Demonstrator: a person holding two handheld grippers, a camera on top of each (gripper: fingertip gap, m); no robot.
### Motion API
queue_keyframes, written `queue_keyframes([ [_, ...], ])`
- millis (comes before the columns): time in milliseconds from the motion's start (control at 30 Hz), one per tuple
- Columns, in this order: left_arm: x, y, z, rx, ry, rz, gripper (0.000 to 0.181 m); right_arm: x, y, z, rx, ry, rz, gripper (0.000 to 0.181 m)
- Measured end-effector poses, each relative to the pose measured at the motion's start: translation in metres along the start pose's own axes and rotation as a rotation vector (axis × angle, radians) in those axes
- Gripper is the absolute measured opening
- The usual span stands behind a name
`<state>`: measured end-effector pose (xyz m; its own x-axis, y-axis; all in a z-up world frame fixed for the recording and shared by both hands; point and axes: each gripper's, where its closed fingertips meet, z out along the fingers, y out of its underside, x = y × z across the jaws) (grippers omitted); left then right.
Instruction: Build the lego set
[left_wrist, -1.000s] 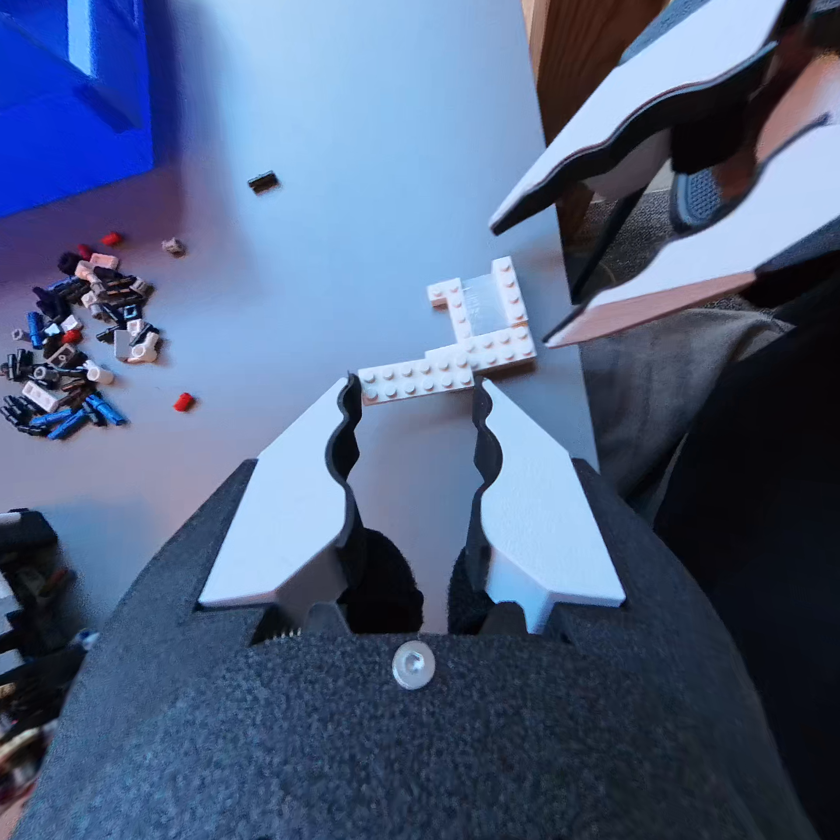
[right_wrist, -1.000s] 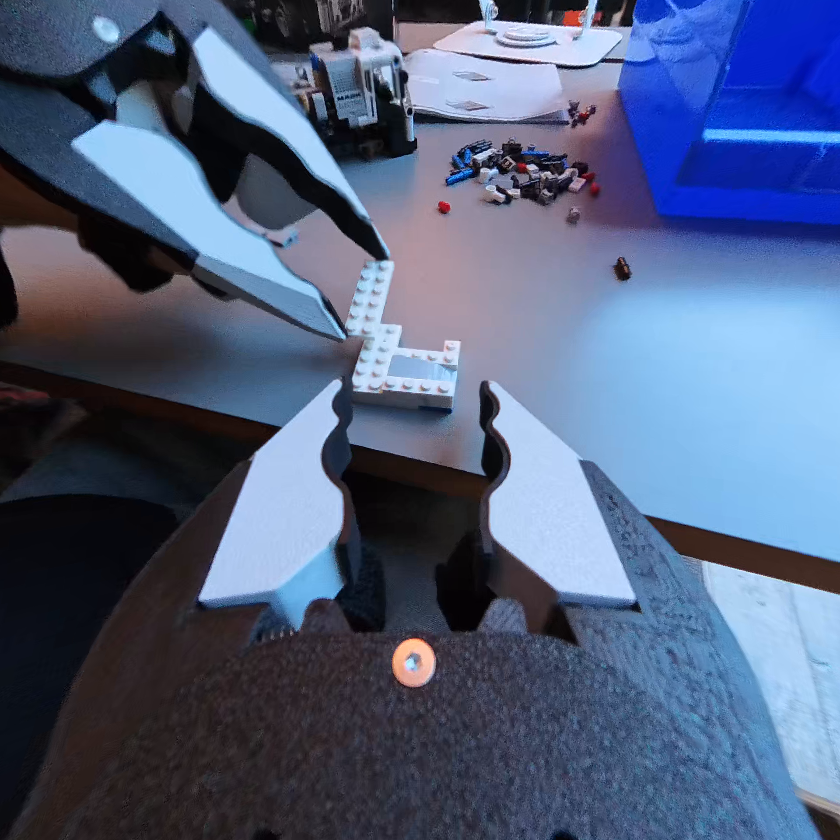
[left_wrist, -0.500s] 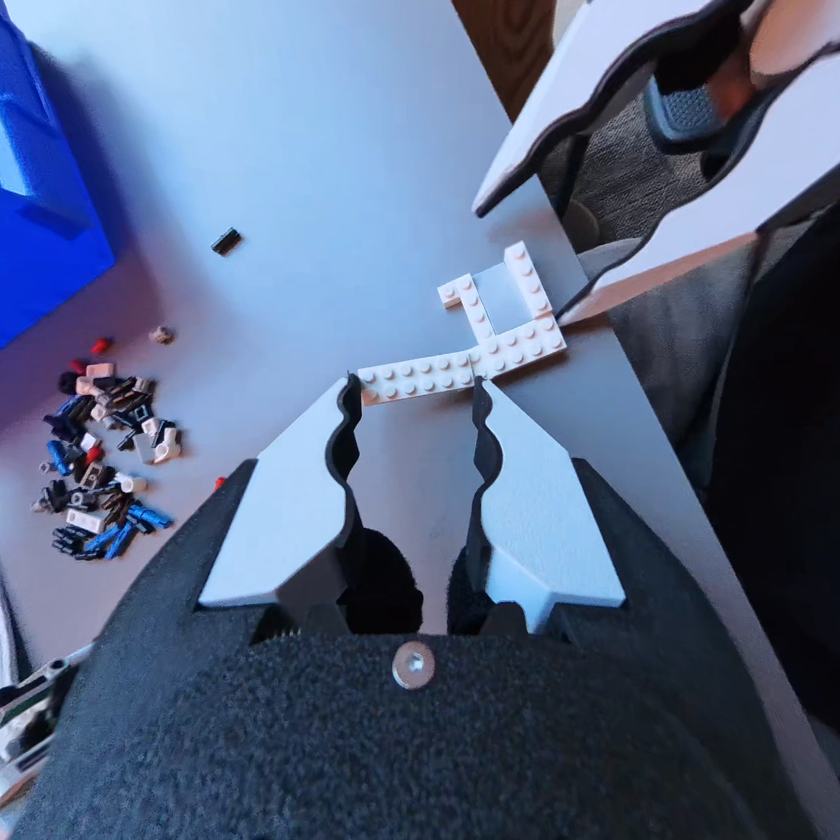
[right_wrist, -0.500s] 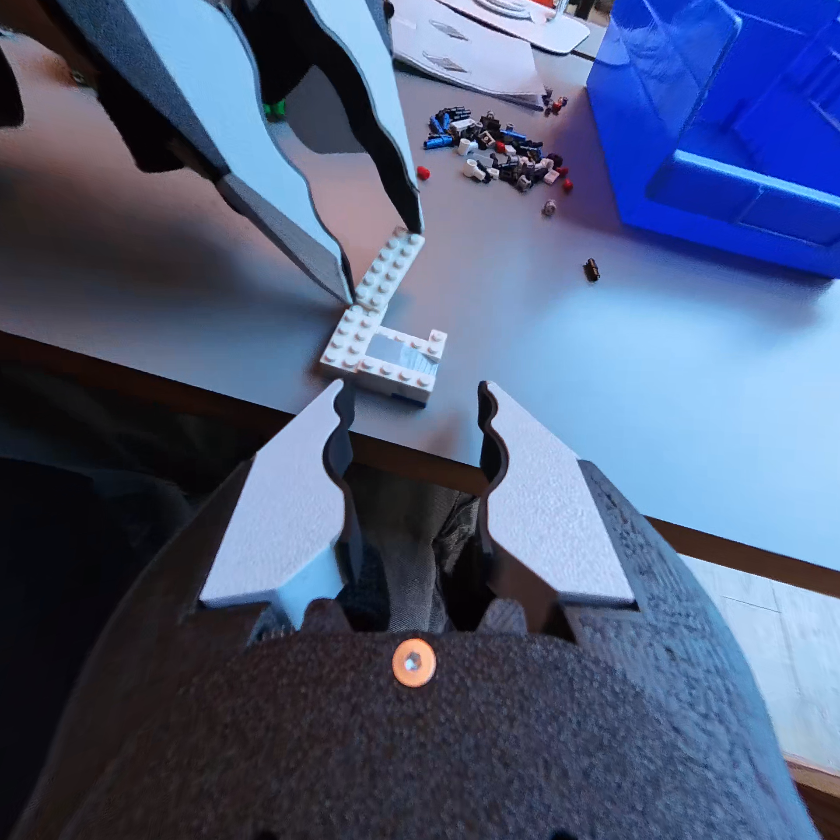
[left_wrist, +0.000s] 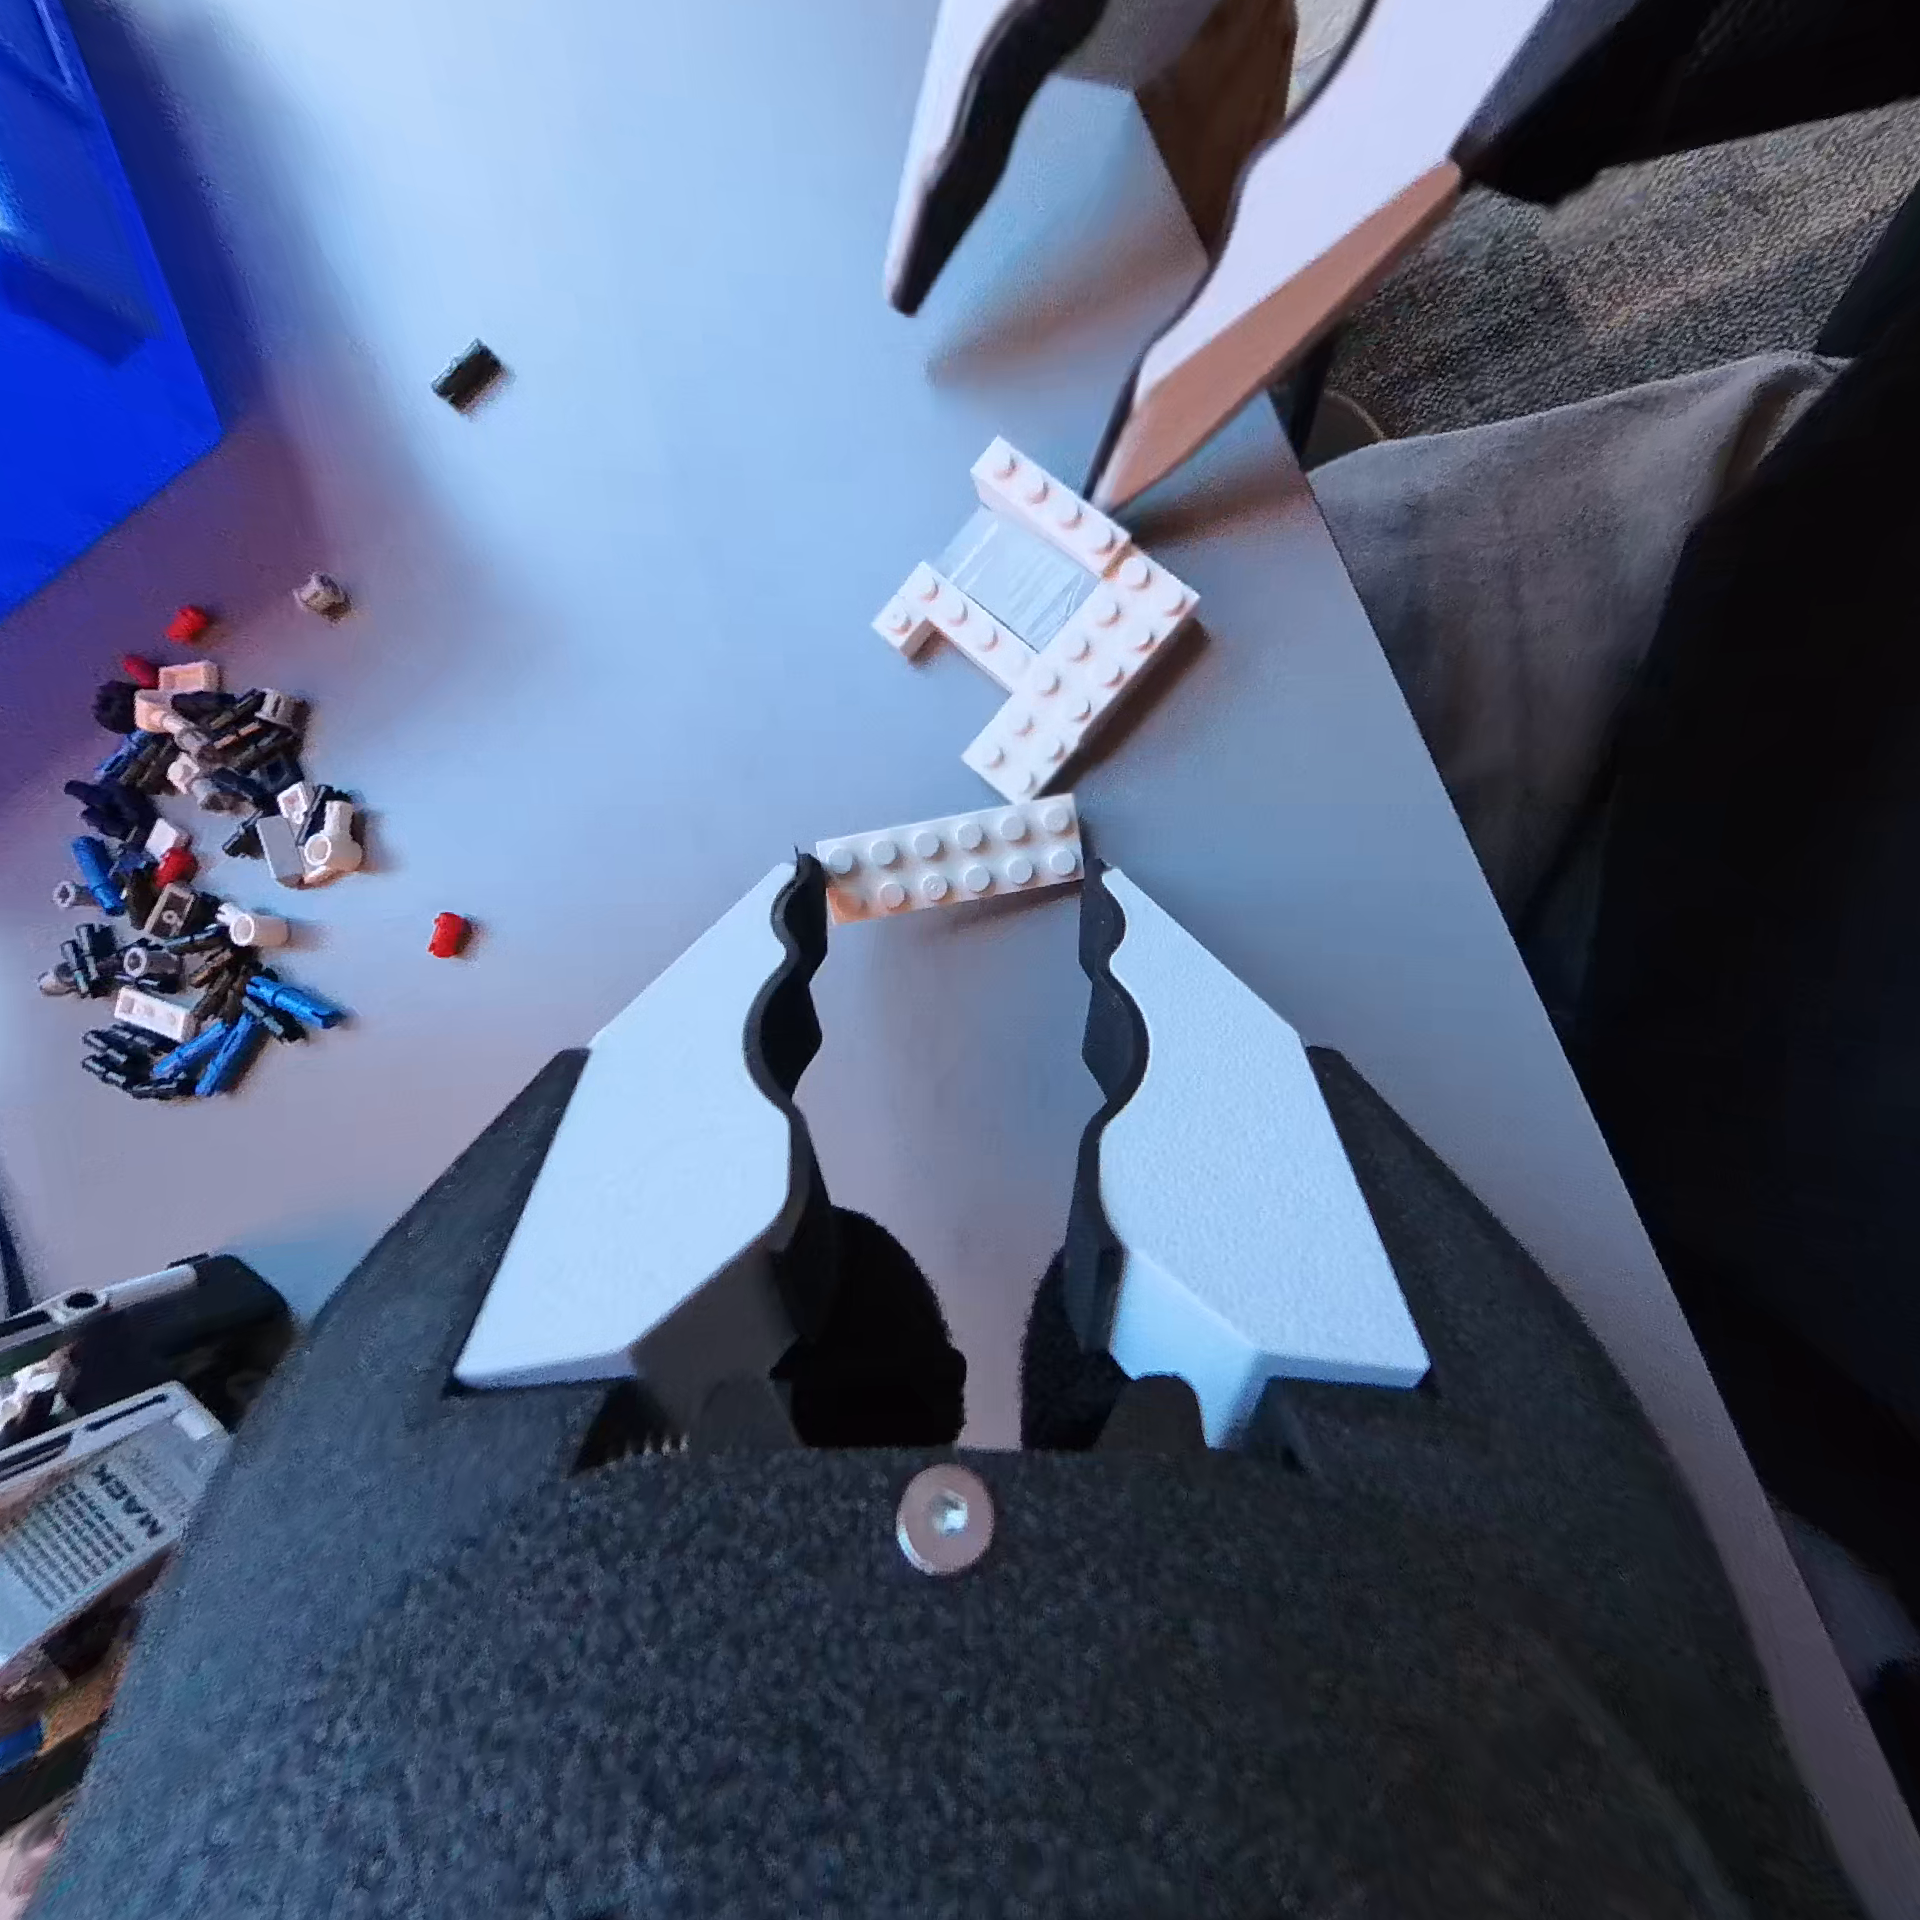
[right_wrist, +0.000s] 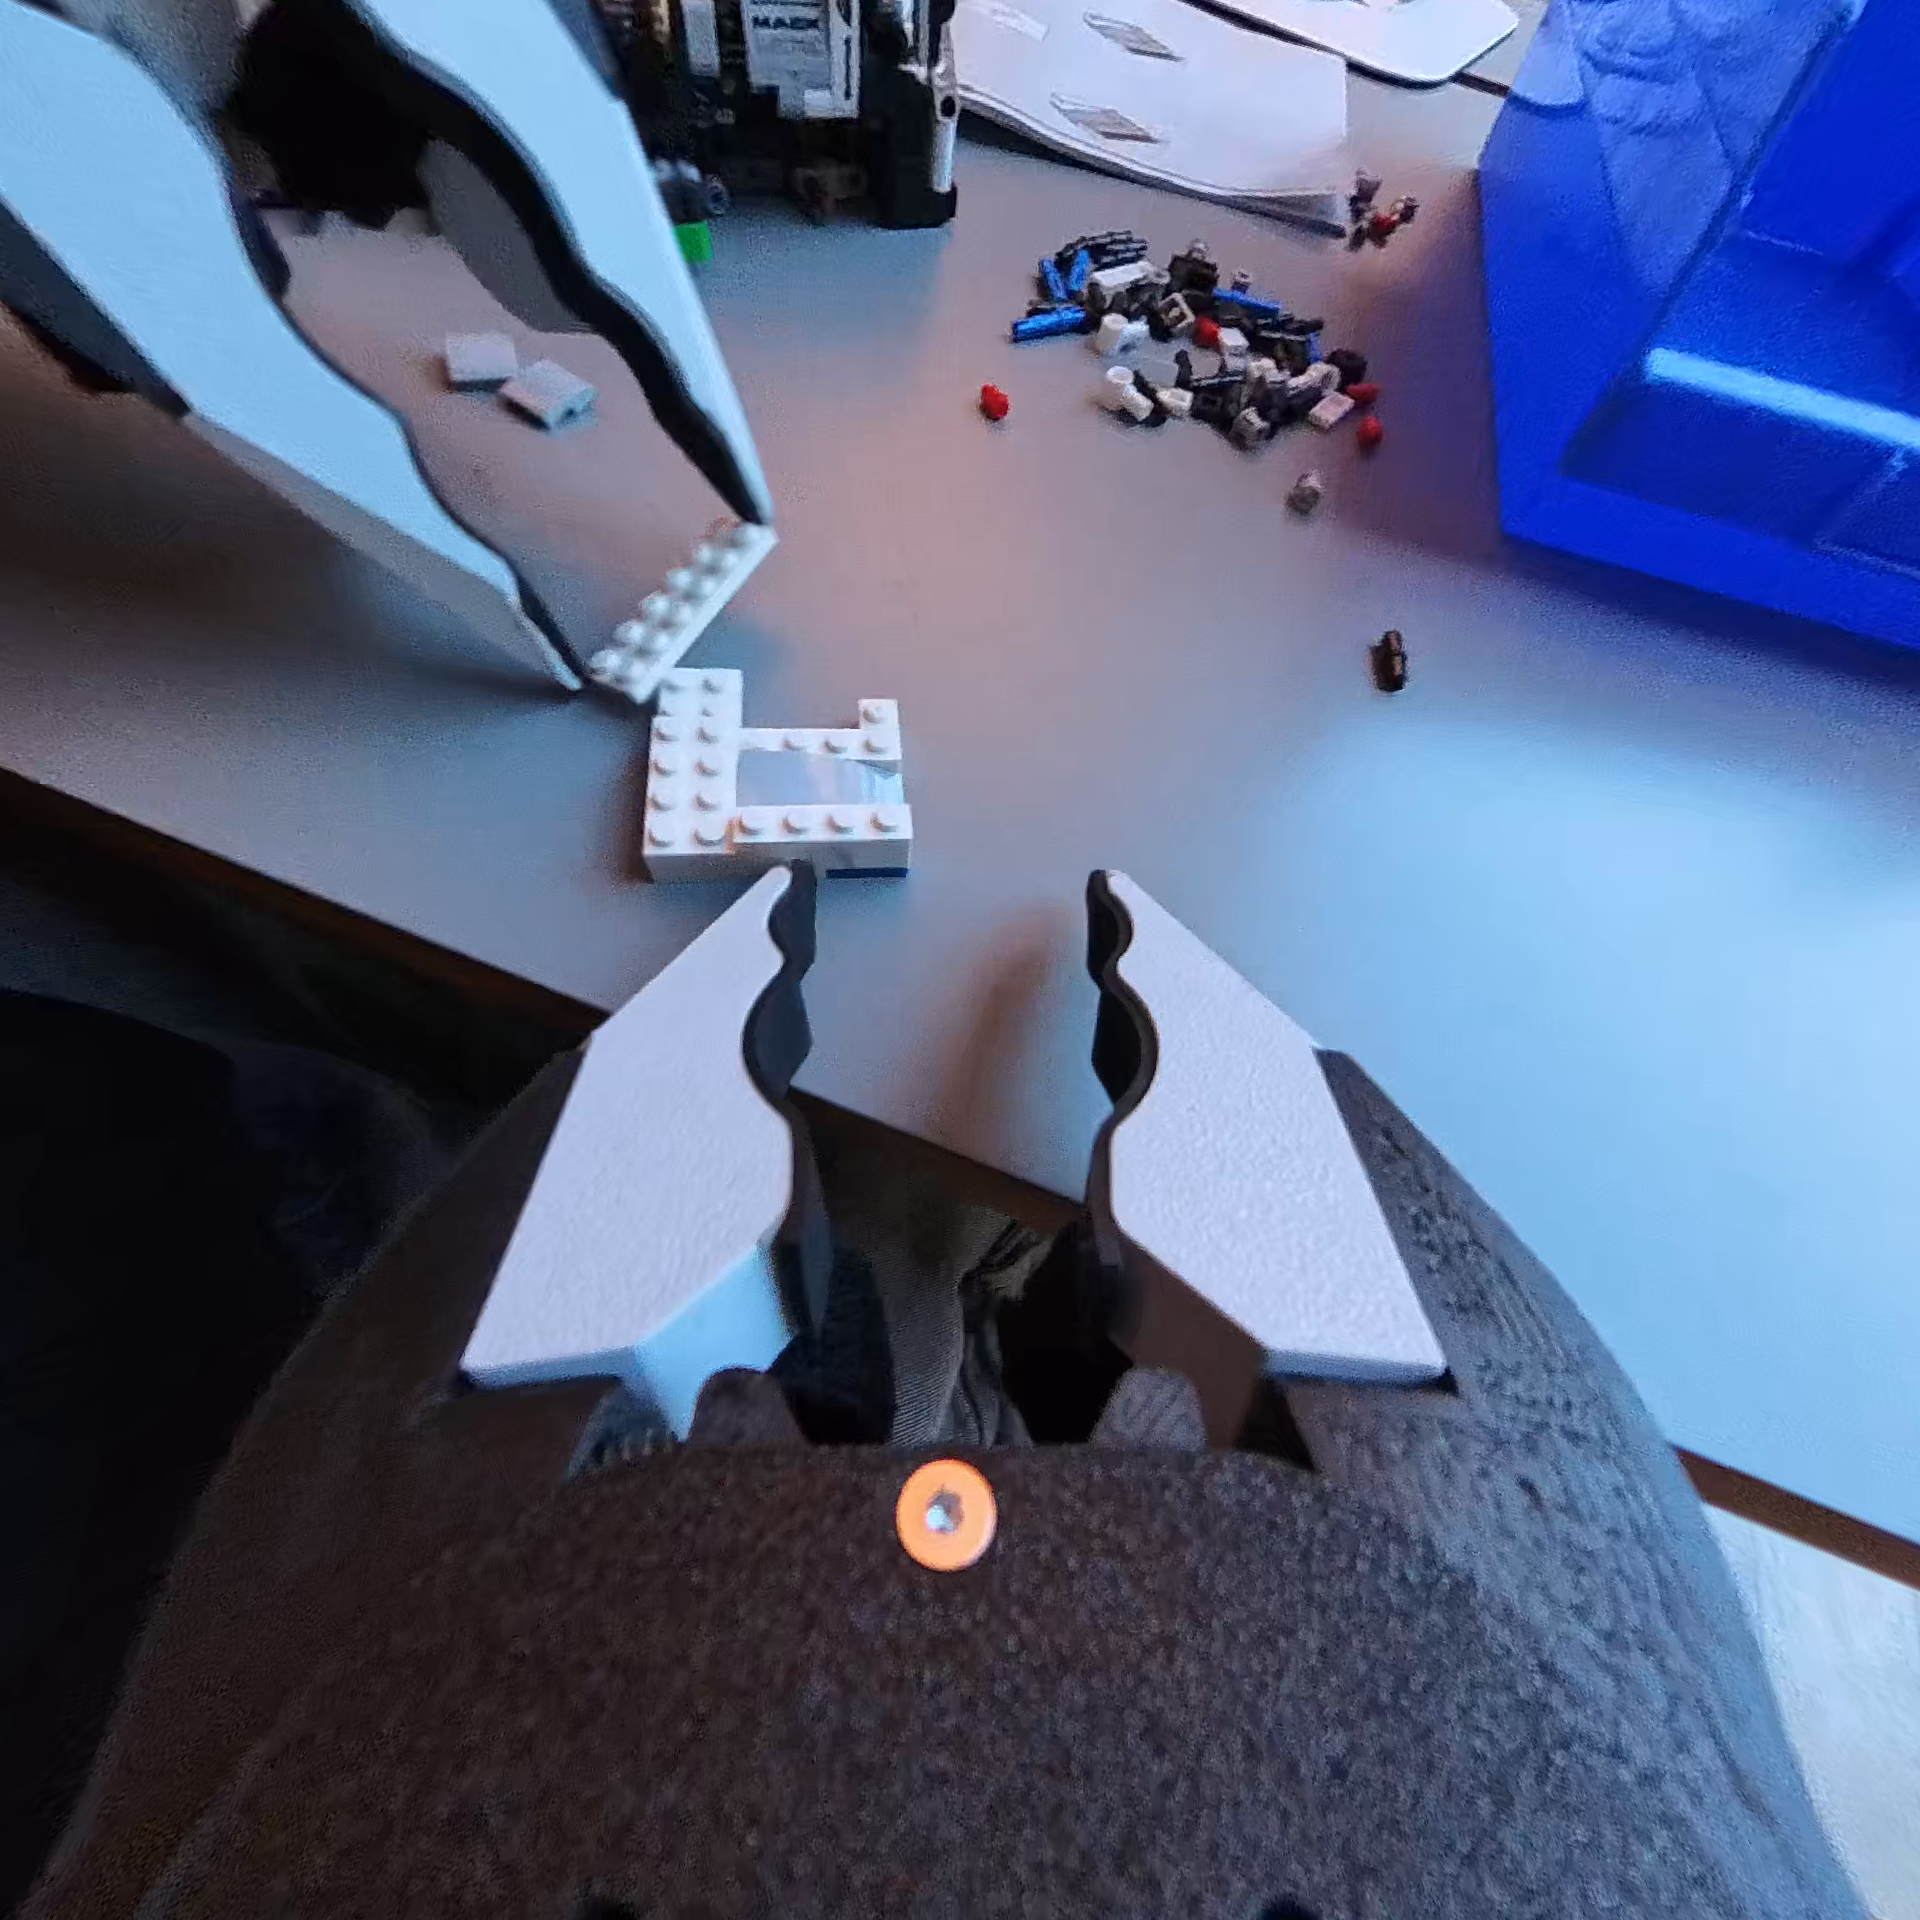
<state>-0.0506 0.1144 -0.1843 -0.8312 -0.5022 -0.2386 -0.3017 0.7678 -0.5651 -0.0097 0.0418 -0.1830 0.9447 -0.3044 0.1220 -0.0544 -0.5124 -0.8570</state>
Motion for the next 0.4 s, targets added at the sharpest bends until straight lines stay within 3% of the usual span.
queue_keyframes([
  [33,-0.001,0.001,-0.001,0.000,-0.007,0.003,0.048,0.001,-0.002,0.000,0.003,0.003,-0.005,0.052],
  [200,-0.004,0.000,-0.007,0.017,0.018,0.040,0.047,-0.018,-0.016,-0.013,0.029,-0.116,0.061,0.056],
  [400,-0.004,-0.016,-0.005,0.049,0.115,0.121,0.048,-0.034,-0.009,-0.006,-0.067,-0.177,0.220,0.064],
])
